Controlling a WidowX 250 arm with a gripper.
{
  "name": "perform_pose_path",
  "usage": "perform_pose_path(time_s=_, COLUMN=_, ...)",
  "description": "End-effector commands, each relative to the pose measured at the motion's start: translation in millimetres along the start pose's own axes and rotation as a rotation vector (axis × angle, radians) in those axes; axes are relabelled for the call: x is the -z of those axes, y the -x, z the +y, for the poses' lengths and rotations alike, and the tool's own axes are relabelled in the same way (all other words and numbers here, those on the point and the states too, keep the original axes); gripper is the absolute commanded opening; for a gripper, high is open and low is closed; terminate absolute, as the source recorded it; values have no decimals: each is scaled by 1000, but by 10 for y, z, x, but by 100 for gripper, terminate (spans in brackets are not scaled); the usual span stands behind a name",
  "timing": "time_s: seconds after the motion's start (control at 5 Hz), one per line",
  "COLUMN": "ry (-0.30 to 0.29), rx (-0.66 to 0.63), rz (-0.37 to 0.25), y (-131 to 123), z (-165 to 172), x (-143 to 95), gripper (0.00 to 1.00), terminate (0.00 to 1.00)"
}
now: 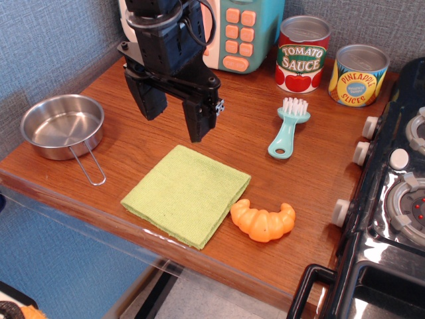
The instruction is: Placed orange object on top of the yellow cloth
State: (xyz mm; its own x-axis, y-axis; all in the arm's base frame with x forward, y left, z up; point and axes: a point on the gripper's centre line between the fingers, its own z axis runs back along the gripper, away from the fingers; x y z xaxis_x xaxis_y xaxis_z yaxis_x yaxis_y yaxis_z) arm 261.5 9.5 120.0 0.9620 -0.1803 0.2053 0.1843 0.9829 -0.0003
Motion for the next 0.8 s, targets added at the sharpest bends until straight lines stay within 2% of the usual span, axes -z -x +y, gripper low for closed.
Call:
perform_pose_path(time_s=0.0, ry=0, rx=0, rz=0, y=0, z=0, x=0, gripper=100, terminate=0)
perform_pose_path(time_s=0.2, ry=29, rx=79, rz=2, y=26, z=-260, x=89, gripper=100, terminate=0)
perform_pose_path(time_s=0.6, ry=57, rx=253, rz=31, y=69, z=-797, x=561, gripper=100, terminate=0)
